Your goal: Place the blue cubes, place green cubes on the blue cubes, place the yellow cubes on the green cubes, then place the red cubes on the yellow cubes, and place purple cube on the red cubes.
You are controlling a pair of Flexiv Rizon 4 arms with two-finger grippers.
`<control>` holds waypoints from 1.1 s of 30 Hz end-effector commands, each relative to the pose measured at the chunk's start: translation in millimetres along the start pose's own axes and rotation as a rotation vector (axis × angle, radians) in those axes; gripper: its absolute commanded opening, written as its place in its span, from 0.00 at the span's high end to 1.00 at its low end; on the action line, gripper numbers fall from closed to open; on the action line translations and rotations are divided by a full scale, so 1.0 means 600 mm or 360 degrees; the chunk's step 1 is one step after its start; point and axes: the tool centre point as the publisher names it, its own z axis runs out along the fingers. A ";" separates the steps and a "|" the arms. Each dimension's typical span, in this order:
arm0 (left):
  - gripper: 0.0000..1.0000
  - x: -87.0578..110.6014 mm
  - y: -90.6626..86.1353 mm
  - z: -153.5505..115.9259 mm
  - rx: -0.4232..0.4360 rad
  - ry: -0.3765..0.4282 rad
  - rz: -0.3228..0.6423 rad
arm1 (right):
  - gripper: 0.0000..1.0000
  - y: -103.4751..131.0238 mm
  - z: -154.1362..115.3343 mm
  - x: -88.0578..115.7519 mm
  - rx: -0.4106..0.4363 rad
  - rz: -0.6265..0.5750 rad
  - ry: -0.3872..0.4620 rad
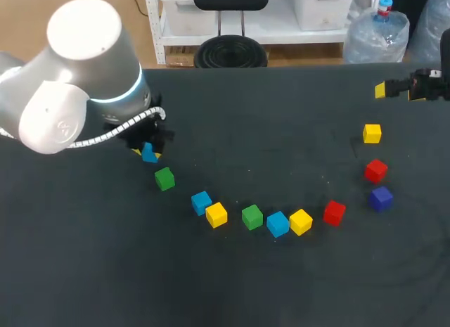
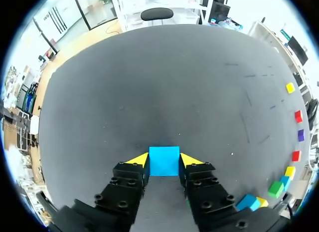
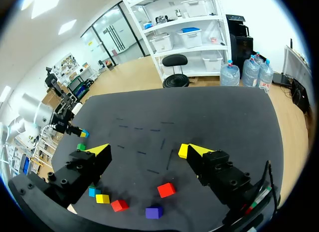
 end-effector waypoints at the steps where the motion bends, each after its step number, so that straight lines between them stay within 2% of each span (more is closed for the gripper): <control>1: 1.00 0.000 0.001 -0.015 0.0020 -0.0030 0.0030 | 0.00 0.002 0.000 0.001 0.0007 0.0001 -0.0002; 9: 1.00 -0.020 -0.016 -0.064 0.0131 -0.0190 0.0303 | 0.00 0.002 0.000 0.001 0.0007 0.0001 -0.0002; 15: 1.00 -0.024 -0.032 -0.083 0.0319 -0.0279 0.0573 | 0.00 0.002 0.000 0.001 0.0007 0.0001 -0.0002; 22: 1.00 -0.024 -0.054 -0.092 0.0514 -0.0277 0.0951 | 0.00 0.002 0.000 0.001 0.0007 0.0001 -0.0002; 28: 1.00 -0.022 -0.070 -0.101 0.0550 -0.0211 0.1310 | 0.00 0.002 0.000 0.001 0.0007 0.0001 -0.0002; 33: 1.00 -0.021 -0.076 -0.103 0.0564 -0.0177 0.1489 | 0.00 0.002 0.000 0.001 0.0007 0.0001 -0.0002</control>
